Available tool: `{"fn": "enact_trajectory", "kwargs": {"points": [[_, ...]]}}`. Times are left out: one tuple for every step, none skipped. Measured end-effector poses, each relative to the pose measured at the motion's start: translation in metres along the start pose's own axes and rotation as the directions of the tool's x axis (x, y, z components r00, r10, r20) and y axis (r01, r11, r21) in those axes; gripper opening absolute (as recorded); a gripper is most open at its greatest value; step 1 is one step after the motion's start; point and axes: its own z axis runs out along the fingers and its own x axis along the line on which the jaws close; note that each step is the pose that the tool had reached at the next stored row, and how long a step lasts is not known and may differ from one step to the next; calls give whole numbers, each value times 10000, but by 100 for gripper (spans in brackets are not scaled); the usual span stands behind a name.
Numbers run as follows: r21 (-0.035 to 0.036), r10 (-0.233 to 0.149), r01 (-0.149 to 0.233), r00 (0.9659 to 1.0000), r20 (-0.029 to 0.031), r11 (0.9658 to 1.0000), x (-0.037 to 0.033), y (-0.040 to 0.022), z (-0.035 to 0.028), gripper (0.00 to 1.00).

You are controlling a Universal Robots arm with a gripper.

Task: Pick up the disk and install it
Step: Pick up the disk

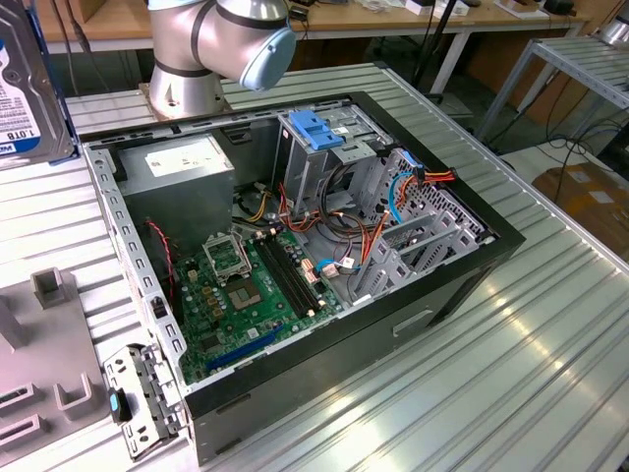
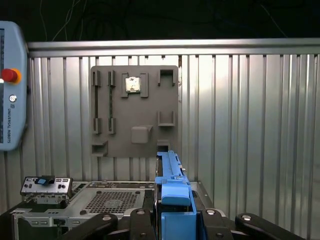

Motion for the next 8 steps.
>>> {"fn": "enact_trajectory", "kwargs": {"points": [[1,0,0,10000,0,10000,0,-7,0,37],[3,0,0,10000,0,10000,0,-16,-1,37],[5,0,0,10000,0,10000,0,-24,-1,37],[6,1,-1,10000,0,10000,0,-31,-1,37],[8,1,-1,10000,0,10000,0,-39,-2,37],[9,0,0,10000,0,10000,0,-47,-2,37],[11,0,0,10000,0,10000,0,-55,-3,37],[12,0,0,10000,-1,10000,0,-61,-3,37]]}}
